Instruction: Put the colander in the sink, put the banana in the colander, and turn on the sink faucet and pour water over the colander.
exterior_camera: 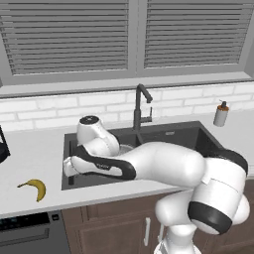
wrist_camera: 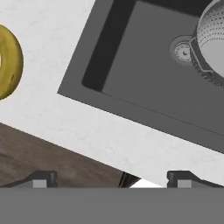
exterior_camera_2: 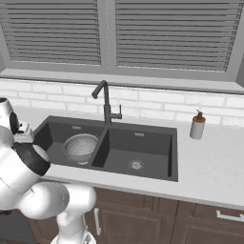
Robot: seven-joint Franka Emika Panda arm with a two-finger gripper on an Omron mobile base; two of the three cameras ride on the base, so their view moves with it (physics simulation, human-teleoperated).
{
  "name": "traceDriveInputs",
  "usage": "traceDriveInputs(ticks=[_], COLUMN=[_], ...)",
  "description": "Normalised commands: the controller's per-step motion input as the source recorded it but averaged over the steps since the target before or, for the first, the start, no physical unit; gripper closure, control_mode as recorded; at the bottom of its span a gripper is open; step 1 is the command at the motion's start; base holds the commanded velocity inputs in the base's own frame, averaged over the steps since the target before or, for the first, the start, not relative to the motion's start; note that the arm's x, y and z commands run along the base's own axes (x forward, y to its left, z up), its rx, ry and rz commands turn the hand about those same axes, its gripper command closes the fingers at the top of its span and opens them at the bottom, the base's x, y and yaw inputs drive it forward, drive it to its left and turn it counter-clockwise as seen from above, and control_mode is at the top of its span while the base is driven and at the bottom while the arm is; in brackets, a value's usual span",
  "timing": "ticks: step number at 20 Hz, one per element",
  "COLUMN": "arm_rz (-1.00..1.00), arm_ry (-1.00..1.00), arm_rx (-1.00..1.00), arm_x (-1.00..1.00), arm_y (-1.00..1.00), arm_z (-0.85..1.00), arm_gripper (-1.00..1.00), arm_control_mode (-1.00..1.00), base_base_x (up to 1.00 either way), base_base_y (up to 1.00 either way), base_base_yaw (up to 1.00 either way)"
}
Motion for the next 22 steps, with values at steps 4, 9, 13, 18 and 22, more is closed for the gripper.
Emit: traceDriveInputs(ticks=[4, 9, 13, 18, 22], arm_rz=[0.00, 0.00, 0.05, 0.00, 0.00], arm_ry=[0.00, 0.00, 0.00, -0.01, -0.04], arm_rx=[0.00, 0.00, 0.01, 0.00, 0.00], arm_x=[-0.04, 0.14, 0.23, 0.11, 0.14], arm_y=[0.97, 1.00, 0.90, 0.54, 0.22], arm_z=[0.06, -0.03, -0.17, -0.21, -0.29], arm_gripper=[-1.00, -1.00, -1.00, -1.00, -1.00], arm_control_mode=[-1.00, -1.00, -1.00, -1.00, -1.00], base_base_x=[0.00, 0.00, 0.00, 0.00, 0.00], base_base_y=[0.00, 0.00, 0.00, 0.00, 0.00], base_base_yaw=[0.00, 0.00, 0.00, 0.00, 0.00])
